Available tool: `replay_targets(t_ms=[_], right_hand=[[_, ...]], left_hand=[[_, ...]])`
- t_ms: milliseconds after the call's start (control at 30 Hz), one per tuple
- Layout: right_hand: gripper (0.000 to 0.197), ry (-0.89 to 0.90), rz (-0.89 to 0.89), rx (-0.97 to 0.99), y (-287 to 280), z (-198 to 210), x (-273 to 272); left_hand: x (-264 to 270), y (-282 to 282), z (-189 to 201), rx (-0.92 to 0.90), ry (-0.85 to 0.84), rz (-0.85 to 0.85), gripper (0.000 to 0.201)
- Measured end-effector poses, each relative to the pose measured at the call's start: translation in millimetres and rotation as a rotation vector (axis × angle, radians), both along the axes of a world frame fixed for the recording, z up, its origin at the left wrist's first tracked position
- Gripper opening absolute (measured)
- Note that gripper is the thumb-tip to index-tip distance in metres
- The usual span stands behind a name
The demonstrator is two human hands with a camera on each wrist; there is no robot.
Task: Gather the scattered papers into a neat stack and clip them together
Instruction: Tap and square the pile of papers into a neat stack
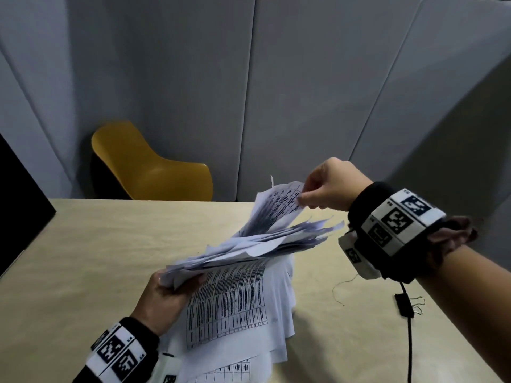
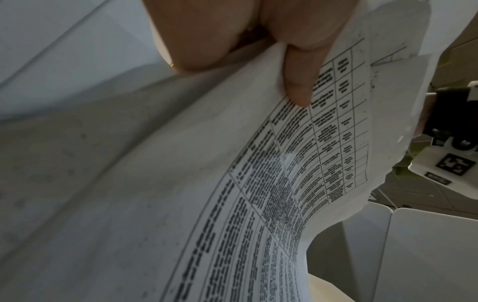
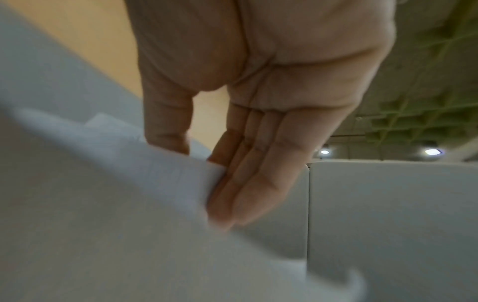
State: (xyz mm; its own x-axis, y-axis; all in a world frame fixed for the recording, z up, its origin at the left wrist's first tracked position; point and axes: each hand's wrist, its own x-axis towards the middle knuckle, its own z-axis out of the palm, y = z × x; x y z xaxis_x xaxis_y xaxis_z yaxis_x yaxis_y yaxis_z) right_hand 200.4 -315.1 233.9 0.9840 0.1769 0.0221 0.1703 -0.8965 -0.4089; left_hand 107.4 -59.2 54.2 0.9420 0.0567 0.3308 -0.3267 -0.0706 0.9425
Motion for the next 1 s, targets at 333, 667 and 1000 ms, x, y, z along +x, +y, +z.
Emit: replay_targets(t_ms=[333,667,1000], right_hand=[[0.066,-0.332,0.508,-0.455,-1,-3,13],[0.060,-0.330,0.578,-0.354,17,4,5],[0.056,-0.231,0.747,-0.117,42,-20,-20]], left_hand=[[-3,-4,8,-0.050,0.080,-0.011,0.043],[-2,-6,8,-0.042,0.073,0.022,0.077],[-4,-7,9,0.011,0.053,0.044,0.069]])
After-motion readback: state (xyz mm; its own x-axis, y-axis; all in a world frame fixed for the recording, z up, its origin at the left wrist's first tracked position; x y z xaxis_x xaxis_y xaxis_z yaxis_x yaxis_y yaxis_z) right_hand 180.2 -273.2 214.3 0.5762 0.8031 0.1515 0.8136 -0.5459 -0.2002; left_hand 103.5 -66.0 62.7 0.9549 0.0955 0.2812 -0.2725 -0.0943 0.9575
